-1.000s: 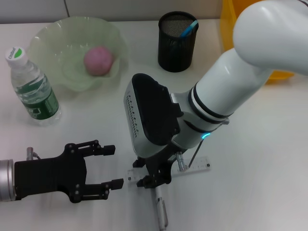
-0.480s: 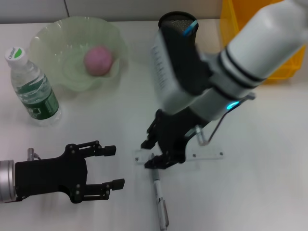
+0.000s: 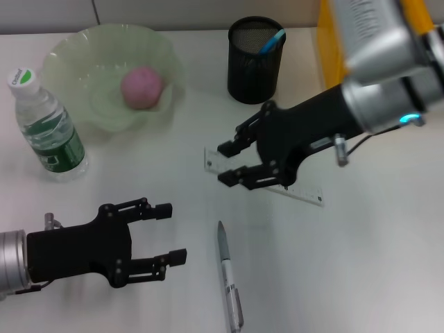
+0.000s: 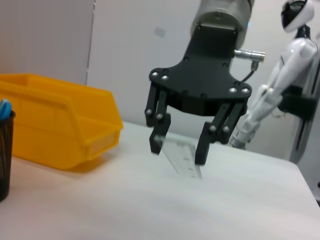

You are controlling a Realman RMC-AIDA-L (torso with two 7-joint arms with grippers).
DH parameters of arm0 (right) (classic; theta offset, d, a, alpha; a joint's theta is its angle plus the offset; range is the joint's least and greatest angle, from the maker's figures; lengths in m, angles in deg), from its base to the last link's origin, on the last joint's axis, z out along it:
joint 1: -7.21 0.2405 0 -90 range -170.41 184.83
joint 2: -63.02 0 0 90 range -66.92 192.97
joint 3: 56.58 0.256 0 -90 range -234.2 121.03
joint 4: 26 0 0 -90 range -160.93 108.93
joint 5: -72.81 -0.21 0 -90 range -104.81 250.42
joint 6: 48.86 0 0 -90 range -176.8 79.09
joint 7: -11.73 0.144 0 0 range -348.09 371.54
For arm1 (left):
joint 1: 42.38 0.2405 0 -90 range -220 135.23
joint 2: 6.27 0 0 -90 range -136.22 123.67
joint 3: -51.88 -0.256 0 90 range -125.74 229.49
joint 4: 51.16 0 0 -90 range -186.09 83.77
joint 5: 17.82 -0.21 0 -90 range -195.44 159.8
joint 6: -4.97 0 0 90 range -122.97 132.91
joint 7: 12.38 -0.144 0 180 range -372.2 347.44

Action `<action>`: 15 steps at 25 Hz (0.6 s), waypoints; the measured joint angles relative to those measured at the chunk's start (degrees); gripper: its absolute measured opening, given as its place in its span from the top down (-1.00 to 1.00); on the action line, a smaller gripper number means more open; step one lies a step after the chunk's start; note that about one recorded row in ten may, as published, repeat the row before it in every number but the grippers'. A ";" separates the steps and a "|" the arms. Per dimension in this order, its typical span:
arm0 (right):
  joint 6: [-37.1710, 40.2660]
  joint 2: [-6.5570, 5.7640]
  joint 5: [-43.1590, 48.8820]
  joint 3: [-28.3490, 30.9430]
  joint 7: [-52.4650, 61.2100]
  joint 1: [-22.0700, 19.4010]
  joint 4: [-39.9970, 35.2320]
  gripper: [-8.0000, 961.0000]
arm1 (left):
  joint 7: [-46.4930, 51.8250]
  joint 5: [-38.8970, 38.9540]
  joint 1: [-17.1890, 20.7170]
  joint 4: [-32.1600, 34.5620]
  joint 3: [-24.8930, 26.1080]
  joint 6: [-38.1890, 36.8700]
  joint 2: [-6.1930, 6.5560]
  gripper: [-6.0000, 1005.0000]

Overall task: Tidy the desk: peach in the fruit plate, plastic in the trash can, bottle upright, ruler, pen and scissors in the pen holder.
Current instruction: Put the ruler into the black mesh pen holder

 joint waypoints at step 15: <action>8.85 -0.07 -22.24 18.21 -35.09 -6.60 25.14 0.20 | -1.03 6.08 -0.58 -4.52 0.76 -0.30 -0.29 -0.56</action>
